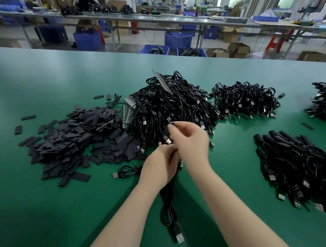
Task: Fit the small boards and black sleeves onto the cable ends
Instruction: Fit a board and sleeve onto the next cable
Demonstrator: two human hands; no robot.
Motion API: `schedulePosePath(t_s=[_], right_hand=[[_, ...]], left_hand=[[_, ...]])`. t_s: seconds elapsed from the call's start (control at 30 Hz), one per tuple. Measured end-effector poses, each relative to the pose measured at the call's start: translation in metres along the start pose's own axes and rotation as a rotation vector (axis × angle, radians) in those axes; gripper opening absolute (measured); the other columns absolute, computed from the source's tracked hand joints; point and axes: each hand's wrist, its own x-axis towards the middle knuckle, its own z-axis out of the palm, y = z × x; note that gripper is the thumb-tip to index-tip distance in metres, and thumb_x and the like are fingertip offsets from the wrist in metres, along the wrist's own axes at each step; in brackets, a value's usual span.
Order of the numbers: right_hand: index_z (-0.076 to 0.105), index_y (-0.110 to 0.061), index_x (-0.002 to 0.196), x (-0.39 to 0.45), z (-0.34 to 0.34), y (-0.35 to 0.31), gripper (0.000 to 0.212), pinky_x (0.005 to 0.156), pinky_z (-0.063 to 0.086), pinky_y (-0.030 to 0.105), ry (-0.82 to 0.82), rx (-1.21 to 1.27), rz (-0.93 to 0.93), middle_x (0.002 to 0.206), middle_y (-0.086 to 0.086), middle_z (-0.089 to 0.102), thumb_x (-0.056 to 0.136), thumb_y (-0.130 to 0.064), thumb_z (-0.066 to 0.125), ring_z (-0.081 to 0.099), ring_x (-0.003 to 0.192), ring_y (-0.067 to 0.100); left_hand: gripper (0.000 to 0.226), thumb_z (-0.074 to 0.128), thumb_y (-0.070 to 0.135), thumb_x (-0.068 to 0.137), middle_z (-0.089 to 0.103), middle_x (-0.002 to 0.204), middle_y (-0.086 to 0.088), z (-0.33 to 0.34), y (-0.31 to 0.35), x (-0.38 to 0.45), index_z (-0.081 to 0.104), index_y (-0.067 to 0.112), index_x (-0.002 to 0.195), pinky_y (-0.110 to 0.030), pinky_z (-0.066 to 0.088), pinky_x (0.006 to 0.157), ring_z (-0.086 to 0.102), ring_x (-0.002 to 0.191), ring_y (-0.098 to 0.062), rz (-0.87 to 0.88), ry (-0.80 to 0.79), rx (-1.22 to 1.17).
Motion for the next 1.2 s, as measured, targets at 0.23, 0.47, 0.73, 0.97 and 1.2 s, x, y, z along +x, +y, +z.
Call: schedulePosePath(t_s=[0.23,0.47,0.73,0.97,1.2], right_hand=[[0.074,-0.021,0.097,-0.012,-0.054,0.056,0.011,0.065,0.055,0.022,0.130,0.194,0.181,0.075,0.002,0.075,0.088,-0.015,0.074,0.072,0.070,0.015],[0.068,-0.020,0.085,-0.018,-0.061,0.060,0.014,0.059,0.055,0.023,0.037,0.321,0.187,0.073,0.010,0.073,0.085,-0.008,0.076,0.074,0.069,0.021],[0.065,-0.025,0.084,-0.017,-0.059,0.063,0.018,0.067,0.055,0.029,-0.030,0.252,0.173,0.073,0.010,0.073,0.084,-0.013,0.077,0.070,0.070,0.025],[0.069,-0.025,0.097,-0.018,-0.059,0.064,0.019,0.066,0.054,0.023,-0.046,0.256,0.153,0.066,0.001,0.070,0.085,-0.012,0.077,0.068,0.064,0.015],[0.076,-0.025,0.091,-0.017,-0.059,0.064,0.017,0.064,0.053,0.019,-0.070,0.257,0.134,0.069,0.008,0.071,0.085,-0.010,0.077,0.072,0.067,0.018]], left_hand=[[0.013,0.060,0.038,0.087,0.064,0.093,0.019,0.003,-0.002,-0.001,0.059,0.041,0.101,-0.031,0.054,0.075,0.059,0.082,-0.005,0.014,0.023,-0.152],[0.028,0.075,0.042,0.079,0.066,0.080,0.020,0.006,-0.004,-0.004,0.062,0.047,0.104,-0.015,0.049,0.072,0.063,0.083,-0.002,0.010,-0.012,-0.263],[0.029,0.070,0.044,0.080,0.068,0.086,0.025,0.006,-0.004,-0.003,0.066,0.047,0.109,-0.033,0.057,0.078,0.065,0.081,-0.007,0.016,0.030,-0.284],[0.024,0.072,0.033,0.084,0.066,0.100,0.033,0.008,-0.006,-0.003,0.072,0.037,0.107,-0.012,0.051,0.080,0.063,0.095,0.007,0.039,0.046,-0.306],[0.021,0.068,0.032,0.088,0.066,0.104,0.033,0.007,-0.006,-0.002,0.071,0.037,0.108,-0.019,0.052,0.085,0.061,0.102,0.008,0.053,0.034,-0.329]])
